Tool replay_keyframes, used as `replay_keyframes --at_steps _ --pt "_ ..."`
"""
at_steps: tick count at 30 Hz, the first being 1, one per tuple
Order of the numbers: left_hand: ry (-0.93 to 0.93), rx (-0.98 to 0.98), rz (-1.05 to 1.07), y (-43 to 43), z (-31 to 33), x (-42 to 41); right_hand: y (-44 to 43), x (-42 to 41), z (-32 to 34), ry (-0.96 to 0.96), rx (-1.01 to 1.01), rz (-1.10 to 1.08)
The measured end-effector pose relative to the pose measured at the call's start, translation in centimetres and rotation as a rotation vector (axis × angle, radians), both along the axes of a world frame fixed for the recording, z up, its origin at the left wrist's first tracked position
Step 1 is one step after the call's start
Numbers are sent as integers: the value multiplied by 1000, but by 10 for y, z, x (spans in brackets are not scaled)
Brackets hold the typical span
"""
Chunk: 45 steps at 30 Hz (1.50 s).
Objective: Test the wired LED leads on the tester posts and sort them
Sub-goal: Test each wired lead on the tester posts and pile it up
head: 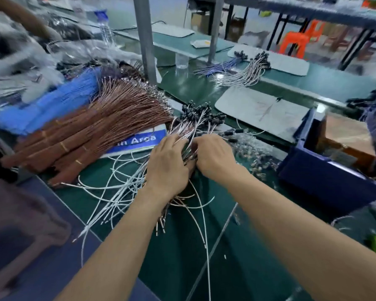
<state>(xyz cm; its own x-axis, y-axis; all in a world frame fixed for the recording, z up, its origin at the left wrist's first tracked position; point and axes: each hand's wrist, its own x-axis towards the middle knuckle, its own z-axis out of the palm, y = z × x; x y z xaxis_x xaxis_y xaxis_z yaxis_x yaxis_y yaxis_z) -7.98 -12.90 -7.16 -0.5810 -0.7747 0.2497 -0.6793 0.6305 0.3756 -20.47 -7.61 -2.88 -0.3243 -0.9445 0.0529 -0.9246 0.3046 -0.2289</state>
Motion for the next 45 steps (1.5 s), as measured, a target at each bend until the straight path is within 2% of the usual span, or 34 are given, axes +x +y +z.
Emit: replay_keyframes --at_steps 4,9,12,15,18,23,30,32,36,38,45 --pt "-128 9 -55 -3 -8 -3 -7 -11 3 99 27 79" --pt "-152 15 -89 -1 -5 3 -13 -17 9 4 -142 24" --pt "0 58 -72 4 -1 4 -10 -19 14 -22 -226 17" --pt "242 46 1 5 3 5 -5 -23 7 -76 -168 49" --pt "247 67 61 3 0 6 -7 -35 -1 -178 -187 -20" --pt "320 164 104 3 -1 5 -34 -58 -2 -28 -11 -21" --pt "319 219 120 -2 -3 4 -38 -72 0 -40 -156 -98" --pt "320 214 125 -3 -5 3 -33 -73 -2 -4 -128 -96" --pt "308 208 145 -4 -6 2 -25 -75 4 202 20 -142" --pt "308 201 138 -3 -6 2 -22 -72 6 229 65 -130" --pt "298 208 122 0 -3 2 -13 -69 14 268 13 -160"
